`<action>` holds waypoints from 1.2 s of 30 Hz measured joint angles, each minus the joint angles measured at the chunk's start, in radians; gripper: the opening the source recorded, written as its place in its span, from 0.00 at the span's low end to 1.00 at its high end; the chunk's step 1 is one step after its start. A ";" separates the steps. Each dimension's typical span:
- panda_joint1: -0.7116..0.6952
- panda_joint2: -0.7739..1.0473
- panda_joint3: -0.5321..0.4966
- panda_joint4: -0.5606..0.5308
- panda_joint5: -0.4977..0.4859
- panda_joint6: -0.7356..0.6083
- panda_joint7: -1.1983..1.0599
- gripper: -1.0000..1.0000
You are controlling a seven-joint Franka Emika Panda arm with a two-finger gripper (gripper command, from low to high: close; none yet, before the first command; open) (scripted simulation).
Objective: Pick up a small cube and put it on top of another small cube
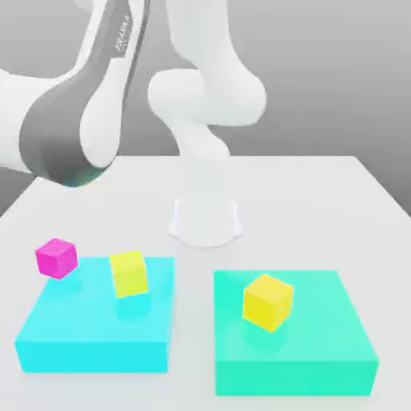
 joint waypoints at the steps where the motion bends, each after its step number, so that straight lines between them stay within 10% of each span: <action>1: -0.010 0.037 -0.004 0.009 0.013 0.006 0.011 0.50; 7: -0.057 0.255 0.007 0.061 0.070 0.105 0.028 0.50; 8: -0.060 0.277 0.011 0.067 0.074 0.121 0.026 0.00; 19: -0.045 0.154 -0.012 0.030 0.057 0.034 0.042 0.00; 36: -0.100 -0.469 -0.176 -0.506 -0.126 -0.041 0.484 0.00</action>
